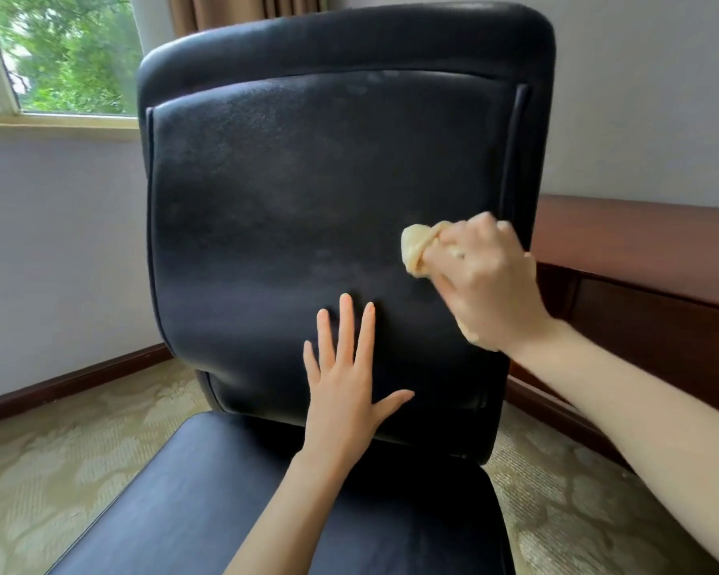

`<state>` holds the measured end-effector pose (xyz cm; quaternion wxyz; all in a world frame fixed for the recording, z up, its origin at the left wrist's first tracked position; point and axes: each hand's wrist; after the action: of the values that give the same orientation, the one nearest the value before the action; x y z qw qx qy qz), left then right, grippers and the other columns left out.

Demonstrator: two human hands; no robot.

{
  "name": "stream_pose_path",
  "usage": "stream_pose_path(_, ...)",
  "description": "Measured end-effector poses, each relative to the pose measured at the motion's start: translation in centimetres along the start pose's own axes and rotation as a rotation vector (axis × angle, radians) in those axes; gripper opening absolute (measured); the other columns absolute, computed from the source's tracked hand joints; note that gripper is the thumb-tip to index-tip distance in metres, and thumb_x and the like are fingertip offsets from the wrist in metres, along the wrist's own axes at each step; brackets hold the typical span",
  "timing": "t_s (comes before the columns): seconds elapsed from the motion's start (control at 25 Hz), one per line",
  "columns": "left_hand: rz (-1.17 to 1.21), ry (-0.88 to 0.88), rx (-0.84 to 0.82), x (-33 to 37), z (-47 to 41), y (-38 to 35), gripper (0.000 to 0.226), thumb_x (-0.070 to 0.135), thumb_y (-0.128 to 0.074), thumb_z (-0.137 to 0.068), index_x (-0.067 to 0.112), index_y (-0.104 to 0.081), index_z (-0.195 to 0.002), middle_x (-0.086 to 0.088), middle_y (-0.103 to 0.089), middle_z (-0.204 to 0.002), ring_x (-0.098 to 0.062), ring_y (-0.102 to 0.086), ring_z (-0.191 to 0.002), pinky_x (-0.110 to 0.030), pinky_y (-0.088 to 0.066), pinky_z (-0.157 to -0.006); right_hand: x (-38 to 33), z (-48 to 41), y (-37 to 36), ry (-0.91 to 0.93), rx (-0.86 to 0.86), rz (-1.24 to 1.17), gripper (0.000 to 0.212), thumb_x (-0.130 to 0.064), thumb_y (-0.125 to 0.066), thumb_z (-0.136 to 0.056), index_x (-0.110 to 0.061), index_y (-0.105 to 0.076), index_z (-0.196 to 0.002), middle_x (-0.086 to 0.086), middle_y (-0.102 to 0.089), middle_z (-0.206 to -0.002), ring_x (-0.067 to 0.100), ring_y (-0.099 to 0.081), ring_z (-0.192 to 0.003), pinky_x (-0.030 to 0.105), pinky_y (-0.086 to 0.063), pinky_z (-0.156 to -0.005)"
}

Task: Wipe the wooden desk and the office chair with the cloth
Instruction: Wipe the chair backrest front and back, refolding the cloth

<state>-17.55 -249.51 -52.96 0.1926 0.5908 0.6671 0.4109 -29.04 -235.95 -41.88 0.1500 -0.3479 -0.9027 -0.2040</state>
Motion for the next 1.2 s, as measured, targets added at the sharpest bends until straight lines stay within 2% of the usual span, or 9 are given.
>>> stream_pose_path(0.08,-0.010,0.132,-0.037,-1.3,0.9,-0.5,0.113,0.065,-0.055,-0.079,0.029,0.036,-0.137,-0.002,0.044,-0.144,-0.033,0.019,-0.143,-0.048,-0.006,-0.116,-1.5,3.4,-0.3,0.103,-0.023,-0.029,0.021,-0.003,-0.058,-0.077,-0.022,-0.064,-0.070,0.000,-0.054,-0.067,0.021,-0.047,-0.062,0.028,-0.028,-0.045)
stream_pose_path(0.24,0.023,0.219,-0.071,-3.8,1.3,-0.8,0.115,0.066,-0.055,-0.079,0.026,0.038,-0.133,-0.002,0.045,-0.141,-0.033,0.011,-0.144,-0.045,-0.009,-0.116,-2.5,9.9,-1.5,0.628,-0.303,-0.026,0.010,-0.011,-0.051,-0.072,-0.013,-0.044,-0.078,0.001,-0.047,-0.073,0.014,-0.034,-0.073,0.027,-0.030,-0.065)
stream_pose_path(0.32,0.033,0.188,-0.064,-4.4,1.3,-0.9,0.116,0.065,-0.058,-0.078,0.026,0.036,-0.135,0.000,0.043,-0.142,-0.032,0.009,-0.145,-0.043,-0.012,-0.115,-2.1,9.8,-1.6,0.730,-0.351,0.041,0.018,-0.012,-0.054,-0.068,-0.015,-0.040,-0.080,0.001,-0.048,-0.073,0.013,-0.035,-0.074,0.025,-0.031,-0.067)
stream_pose_path(0.48,0.090,0.143,-0.051,-5.2,1.1,-1.0,0.117,0.061,-0.063,-0.077,0.026,0.031,-0.138,0.002,0.037,-0.145,-0.032,0.007,-0.145,-0.041,-0.017,-0.115,-2.1,5.2,-0.7,0.663,-0.255,-0.120,0.019,0.000,-0.052,-0.075,-0.015,-0.060,-0.065,-0.002,-0.057,-0.069,0.017,-0.053,-0.063,0.027,-0.045,-0.059)
stream_pose_path(0.64,0.132,0.131,-0.040,-5.3,1.2,-1.1,0.116,0.060,-0.065,-0.076,0.028,0.028,-0.138,0.001,0.034,-0.148,-0.033,0.009,-0.145,-0.041,-0.017,-0.115,-0.2,-4.3,-1.4,0.338,-0.149,-0.054,0.020,0.005,-0.060,-0.057,-0.011,-0.062,-0.068,0.008,-0.058,-0.072,0.027,-0.054,-0.063,0.033,-0.047,-0.059)
stream_pose_path(0.8,0.139,0.108,-0.053,-5.6,1.3,-1.0,0.116,0.061,-0.064,-0.076,0.033,0.032,-0.135,0.004,0.035,-0.148,-0.031,0.012,-0.144,-0.037,-0.013,-0.116,0.9,-11.4,-3.7,-0.103,-0.135,0.030,0.024,-0.003,-0.044,-0.090,-0.008,-0.067,-0.096,0.011,-0.060,-0.102,0.031,-0.051,-0.099,0.035,-0.036,-0.082)
stream_pose_path(0.88,0.148,0.104,-0.061,-6.0,1.2,-1.0,0.116,0.061,-0.064,-0.076,0.035,0.033,-0.134,0.006,0.035,-0.149,-0.030,0.013,-0.144,-0.036,-0.013,-0.116,-1.1,-10.6,-5.0,-0.208,-0.109,-0.041,0.023,-0.005,-0.044,-0.092,-0.010,-0.066,-0.095,0.009,-0.059,-0.099,0.029,-0.050,-0.098,0.032,-0.032,-0.081)
stream_pose_path(1.04,0.164,0.109,-0.047,-6.1,1.2,-1.1,0.115,0.056,-0.065,-0.078,0.036,0.032,-0.134,0.008,0.035,-0.149,-0.028,0.013,-0.144,-0.037,-0.009,-0.117,-5.7,-5.2,-6.4,0.027,0.042,-0.039,0.021,0.006,-0.064,-0.075,-0.015,-0.069,-0.073,0.003,-0.059,-0.072,0.023,-0.057,-0.068,0.033,-0.045,-0.059)
stream_pose_path(1.2,0.176,0.142,-0.040,-6.5,1.5,-1.0,0.111,0.052,-0.063,-0.082,0.035,0.033,-0.134,0.014,0.033,-0.147,-0.020,0.016,-0.143,-0.040,-0.007,-0.117,-7.0,0.2,-6.4,0.370,-0.013,-0.110,0.025,0.004,-0.053,-0.082,-0.014,-0.066,-0.070,0.001,-0.060,-0.073,0.021,-0.059,-0.069,0.031,-0.048,-0.064)
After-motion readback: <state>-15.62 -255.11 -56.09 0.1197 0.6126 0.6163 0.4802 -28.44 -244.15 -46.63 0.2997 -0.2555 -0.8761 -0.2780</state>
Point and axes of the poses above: each hand's wrist, its own z-axis away from the middle knuckle, its own y-axis out of the back of the hand, x = y × z
